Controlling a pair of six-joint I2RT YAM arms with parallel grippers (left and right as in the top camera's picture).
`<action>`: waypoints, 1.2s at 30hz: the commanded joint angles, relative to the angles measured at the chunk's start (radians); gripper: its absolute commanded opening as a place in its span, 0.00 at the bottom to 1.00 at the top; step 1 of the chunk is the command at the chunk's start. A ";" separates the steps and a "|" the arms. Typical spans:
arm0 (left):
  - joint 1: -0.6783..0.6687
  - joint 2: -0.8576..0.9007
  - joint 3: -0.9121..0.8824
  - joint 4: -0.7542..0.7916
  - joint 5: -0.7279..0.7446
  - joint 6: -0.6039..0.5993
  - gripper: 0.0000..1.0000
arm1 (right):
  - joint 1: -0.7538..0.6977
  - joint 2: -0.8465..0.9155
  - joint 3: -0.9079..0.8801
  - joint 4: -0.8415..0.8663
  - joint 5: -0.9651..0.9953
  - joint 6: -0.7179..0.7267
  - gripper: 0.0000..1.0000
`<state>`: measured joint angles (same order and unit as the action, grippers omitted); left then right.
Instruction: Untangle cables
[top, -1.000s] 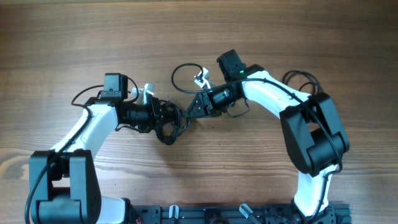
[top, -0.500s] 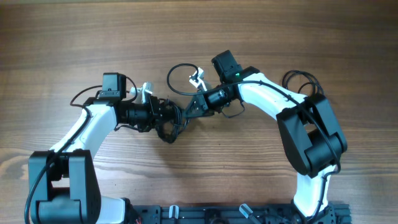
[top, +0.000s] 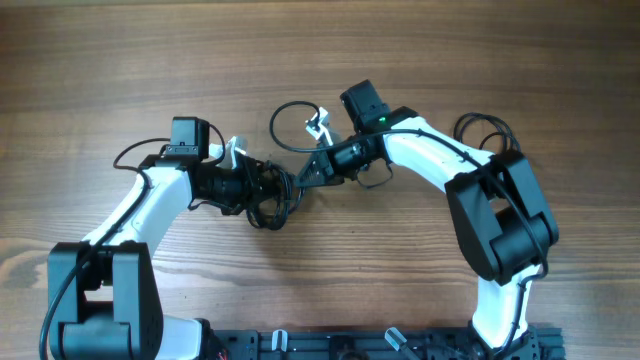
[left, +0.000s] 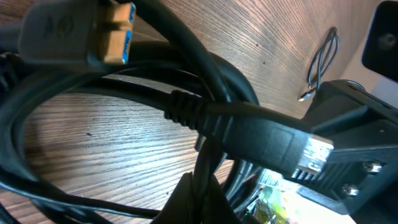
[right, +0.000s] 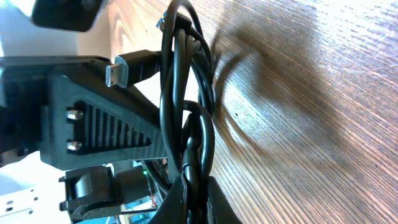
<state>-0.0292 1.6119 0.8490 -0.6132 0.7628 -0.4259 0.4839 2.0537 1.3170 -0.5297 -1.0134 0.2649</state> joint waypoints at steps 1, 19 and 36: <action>0.021 0.007 -0.013 -0.026 -0.253 -0.036 0.04 | -0.092 0.002 0.003 0.008 -0.061 -0.004 0.04; 0.020 0.008 -0.019 -0.034 -0.372 -0.085 0.04 | -0.095 0.002 0.003 0.018 -0.105 -0.026 0.04; 0.020 0.008 -0.019 0.004 -0.116 -0.104 0.04 | 0.045 0.002 0.003 -0.112 0.253 0.087 0.04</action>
<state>-0.0273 1.6066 0.8413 -0.6094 0.5678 -0.5819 0.5098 2.0613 1.3155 -0.6323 -0.8658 0.3347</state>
